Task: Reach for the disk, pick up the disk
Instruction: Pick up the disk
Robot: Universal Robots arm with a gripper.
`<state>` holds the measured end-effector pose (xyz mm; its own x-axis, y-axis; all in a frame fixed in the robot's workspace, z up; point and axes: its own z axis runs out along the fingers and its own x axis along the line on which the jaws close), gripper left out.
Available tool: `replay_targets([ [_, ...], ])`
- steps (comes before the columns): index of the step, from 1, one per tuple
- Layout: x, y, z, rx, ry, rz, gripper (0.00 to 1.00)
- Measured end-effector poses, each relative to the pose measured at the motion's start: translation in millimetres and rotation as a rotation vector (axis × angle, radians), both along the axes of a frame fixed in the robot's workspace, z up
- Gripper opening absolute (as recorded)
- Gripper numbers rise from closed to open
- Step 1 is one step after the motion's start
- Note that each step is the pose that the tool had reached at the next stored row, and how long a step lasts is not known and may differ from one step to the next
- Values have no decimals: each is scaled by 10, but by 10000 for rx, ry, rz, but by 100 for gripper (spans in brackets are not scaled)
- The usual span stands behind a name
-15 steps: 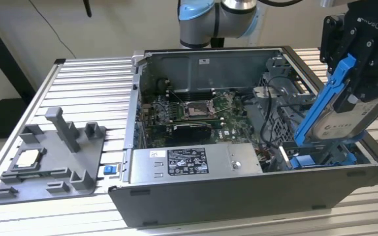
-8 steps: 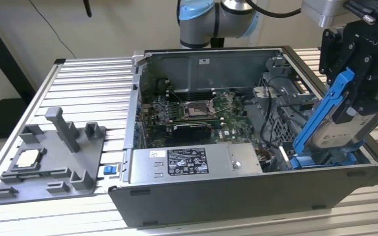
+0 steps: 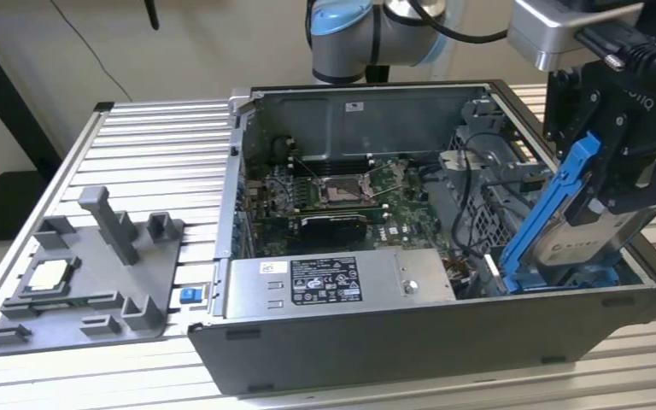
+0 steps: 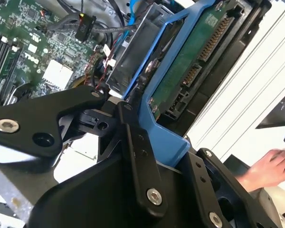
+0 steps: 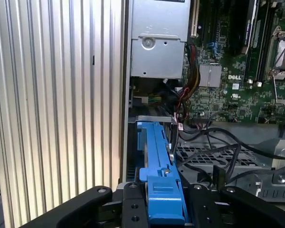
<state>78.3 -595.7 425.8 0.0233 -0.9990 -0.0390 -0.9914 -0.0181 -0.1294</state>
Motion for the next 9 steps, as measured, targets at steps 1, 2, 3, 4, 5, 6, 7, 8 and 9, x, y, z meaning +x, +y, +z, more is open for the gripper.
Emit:
replay_targets([
  [1, -3, 0, -8, 0, 0, 0, 0],
  [2, -4, 0, -14, -1, 0, 0, 0],
  [3, -4, 0, -16, 0, 0, 0, 0],
  [4, -4, 0, -16, -1, 0, 0, 0],
  [5, -4, 0, -16, -2, 0, 0, 0],
  [6, -5, 0, -18, 0, 0, -1, 0],
  [7, -5, 0, -20, 0, 0, -1, 0],
  [8, -4, 0, -20, -1, 0, 0, 0],
  [9, -4, 0, -20, 0, 0, -1, 0],
])
